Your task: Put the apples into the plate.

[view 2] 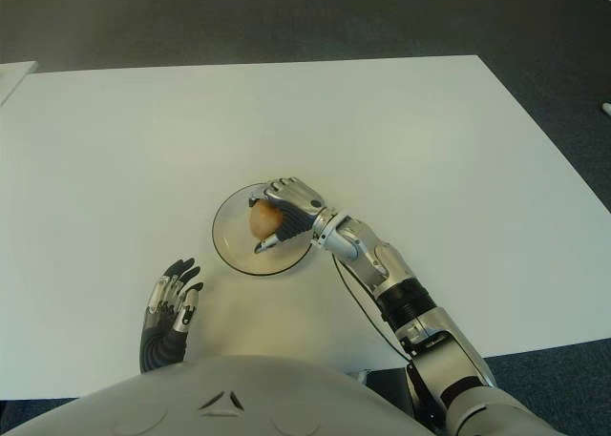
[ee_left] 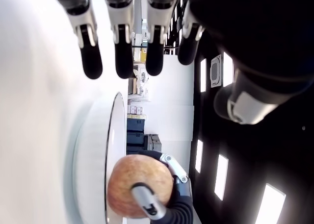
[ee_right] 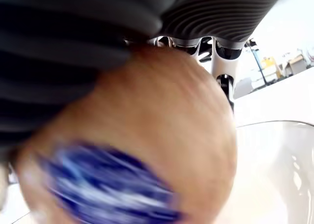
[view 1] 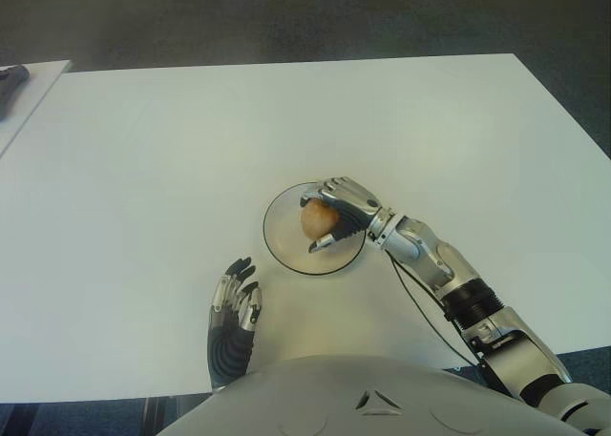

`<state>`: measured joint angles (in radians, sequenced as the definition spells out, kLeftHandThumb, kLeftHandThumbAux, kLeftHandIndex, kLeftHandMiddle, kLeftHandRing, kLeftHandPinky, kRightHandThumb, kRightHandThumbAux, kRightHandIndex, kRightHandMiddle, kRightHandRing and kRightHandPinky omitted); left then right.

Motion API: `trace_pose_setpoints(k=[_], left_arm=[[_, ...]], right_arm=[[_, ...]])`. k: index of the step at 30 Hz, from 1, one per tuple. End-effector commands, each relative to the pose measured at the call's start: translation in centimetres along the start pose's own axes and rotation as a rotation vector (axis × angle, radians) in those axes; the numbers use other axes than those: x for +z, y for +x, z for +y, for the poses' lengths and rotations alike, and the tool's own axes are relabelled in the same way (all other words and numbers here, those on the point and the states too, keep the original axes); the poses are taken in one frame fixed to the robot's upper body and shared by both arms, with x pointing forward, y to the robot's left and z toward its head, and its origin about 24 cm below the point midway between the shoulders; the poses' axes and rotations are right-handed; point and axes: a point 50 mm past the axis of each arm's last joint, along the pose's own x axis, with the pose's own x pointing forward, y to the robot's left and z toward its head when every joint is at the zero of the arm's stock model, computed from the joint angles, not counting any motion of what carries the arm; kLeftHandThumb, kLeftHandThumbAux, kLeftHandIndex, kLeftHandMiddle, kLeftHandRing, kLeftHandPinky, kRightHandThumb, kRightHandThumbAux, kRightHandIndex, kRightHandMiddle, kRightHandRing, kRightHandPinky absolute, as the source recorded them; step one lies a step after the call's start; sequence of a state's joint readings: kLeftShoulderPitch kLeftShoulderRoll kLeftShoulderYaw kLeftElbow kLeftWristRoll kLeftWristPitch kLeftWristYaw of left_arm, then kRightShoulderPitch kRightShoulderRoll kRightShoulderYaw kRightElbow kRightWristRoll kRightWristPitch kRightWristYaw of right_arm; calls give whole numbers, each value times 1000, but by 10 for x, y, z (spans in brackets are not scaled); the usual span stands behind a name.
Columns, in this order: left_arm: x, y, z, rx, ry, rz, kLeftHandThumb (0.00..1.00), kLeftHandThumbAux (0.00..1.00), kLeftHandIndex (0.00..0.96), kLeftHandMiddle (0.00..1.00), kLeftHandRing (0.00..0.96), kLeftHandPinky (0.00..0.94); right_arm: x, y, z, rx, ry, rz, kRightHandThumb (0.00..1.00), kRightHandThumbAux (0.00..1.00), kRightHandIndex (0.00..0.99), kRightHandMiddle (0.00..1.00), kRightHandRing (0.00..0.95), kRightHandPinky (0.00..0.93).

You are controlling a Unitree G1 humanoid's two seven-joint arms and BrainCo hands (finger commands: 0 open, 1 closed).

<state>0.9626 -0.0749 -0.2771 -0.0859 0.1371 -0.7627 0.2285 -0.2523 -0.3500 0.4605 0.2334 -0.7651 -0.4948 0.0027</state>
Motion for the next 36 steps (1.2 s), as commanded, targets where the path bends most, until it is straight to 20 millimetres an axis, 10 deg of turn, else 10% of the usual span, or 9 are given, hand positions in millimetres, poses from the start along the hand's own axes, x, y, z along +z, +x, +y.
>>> trace_pose_setpoints(k=[1, 36], left_arm=[[0, 1, -2, 6, -1, -14, 188, 514, 162, 182, 202, 238], [-7, 1, 0, 4, 23, -23, 154, 526, 147, 164, 183, 218]], right_arm=[[0, 3, -6, -29, -17, -11, 366, 507, 151, 176, 130, 87], [-1, -7, -22, -60, 68, 8, 252, 472, 10, 89, 59, 59]])
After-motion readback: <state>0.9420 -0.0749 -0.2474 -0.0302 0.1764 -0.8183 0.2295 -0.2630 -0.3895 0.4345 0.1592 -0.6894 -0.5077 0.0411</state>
